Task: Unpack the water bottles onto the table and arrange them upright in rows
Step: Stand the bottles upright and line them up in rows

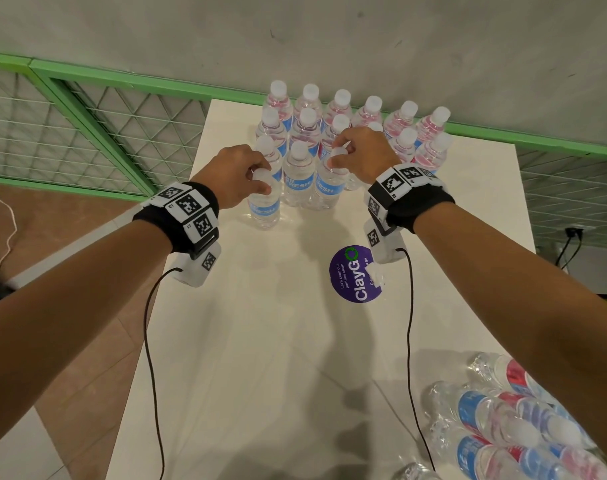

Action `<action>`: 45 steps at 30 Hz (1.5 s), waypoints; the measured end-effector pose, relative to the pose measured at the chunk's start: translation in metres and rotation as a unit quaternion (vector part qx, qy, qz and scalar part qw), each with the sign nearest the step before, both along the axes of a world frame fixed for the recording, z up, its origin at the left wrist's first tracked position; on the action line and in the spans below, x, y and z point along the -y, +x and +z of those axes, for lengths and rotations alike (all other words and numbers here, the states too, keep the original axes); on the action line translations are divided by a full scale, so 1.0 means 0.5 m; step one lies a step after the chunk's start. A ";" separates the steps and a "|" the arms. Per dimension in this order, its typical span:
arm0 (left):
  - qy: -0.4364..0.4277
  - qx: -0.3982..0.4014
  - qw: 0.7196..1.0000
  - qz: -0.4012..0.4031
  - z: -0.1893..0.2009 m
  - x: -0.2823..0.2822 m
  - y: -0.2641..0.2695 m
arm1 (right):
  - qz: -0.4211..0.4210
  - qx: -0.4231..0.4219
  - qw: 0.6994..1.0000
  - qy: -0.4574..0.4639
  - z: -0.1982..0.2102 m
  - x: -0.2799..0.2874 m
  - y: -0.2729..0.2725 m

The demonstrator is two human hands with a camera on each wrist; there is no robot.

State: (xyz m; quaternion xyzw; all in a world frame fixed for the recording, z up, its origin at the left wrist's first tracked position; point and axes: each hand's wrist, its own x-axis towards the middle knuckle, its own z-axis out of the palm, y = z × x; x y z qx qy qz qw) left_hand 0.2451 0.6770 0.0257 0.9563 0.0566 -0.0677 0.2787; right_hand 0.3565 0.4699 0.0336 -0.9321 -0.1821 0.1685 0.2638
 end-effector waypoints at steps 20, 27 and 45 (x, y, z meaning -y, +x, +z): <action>-0.006 0.011 1.000 -0.010 -0.008 -0.014 0.002 | 0.016 0.022 1.000 0.000 -0.015 0.002 0.022; -0.024 0.000 0.999 -0.021 -0.018 -0.018 -0.002 | 0.021 0.008 1.000 0.007 -0.016 0.004 0.023; 0.045 0.172 0.945 -0.276 -0.015 0.261 -0.195 | -0.136 -0.167 0.886 0.411 0.306 0.354 -0.413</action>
